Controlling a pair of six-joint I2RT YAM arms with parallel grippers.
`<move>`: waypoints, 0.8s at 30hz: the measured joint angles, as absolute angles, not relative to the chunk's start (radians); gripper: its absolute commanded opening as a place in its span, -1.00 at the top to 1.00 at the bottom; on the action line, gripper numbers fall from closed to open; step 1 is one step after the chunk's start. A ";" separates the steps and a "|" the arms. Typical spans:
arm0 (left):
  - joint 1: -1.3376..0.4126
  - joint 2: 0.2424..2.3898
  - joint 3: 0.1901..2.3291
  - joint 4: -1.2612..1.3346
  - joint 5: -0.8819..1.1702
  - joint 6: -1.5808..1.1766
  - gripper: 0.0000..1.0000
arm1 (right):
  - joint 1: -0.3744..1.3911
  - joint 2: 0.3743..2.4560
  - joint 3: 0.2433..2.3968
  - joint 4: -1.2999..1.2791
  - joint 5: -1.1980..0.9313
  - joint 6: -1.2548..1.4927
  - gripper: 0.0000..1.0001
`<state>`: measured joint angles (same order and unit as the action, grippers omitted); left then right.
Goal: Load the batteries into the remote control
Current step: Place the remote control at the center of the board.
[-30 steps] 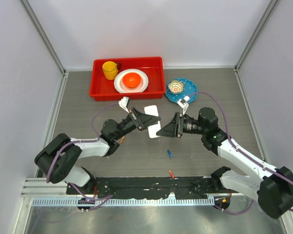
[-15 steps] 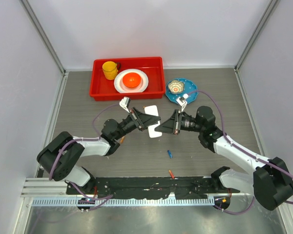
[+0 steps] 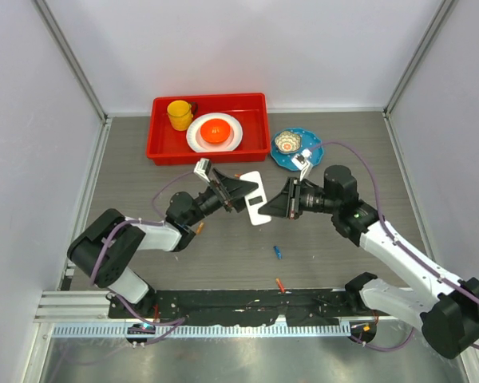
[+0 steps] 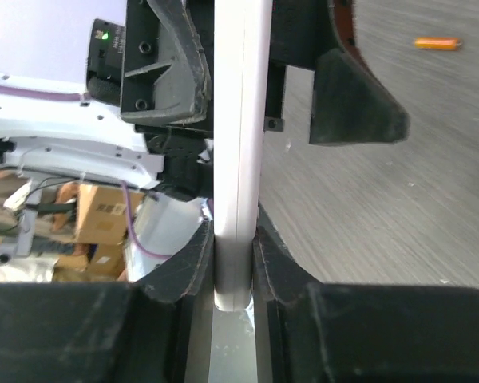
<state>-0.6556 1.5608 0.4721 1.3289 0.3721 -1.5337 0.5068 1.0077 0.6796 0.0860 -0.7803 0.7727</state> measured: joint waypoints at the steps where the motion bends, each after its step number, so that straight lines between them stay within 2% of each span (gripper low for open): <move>1: -0.651 1.561 0.471 1.328 0.372 -1.539 -0.99 | 0.507 1.001 0.706 0.020 -0.754 0.740 0.99; 4: -0.612 1.544 0.432 1.327 0.347 -1.547 -0.99 | 0.509 1.004 0.822 -0.195 -0.598 0.640 0.99; 8: -0.525 1.418 0.265 1.301 0.270 -1.539 -0.99 | 0.511 1.042 1.018 -0.487 -0.176 0.531 0.99; 11: -0.491 1.222 0.192 1.213 0.219 -1.505 -0.99 | 0.511 1.117 1.098 -0.623 0.123 0.477 0.98; 15: -0.490 0.883 0.222 0.903 0.176 -1.369 -0.99 | 0.511 1.268 1.119 -0.767 0.463 0.421 0.98; 19: -0.491 0.633 0.274 0.627 0.113 -1.229 -0.99 | 0.511 1.432 1.116 -0.854 0.674 0.389 0.99; 24: -0.499 0.543 0.278 0.453 0.086 -1.151 -0.99 | 0.511 1.587 1.121 -0.863 0.789 0.360 0.99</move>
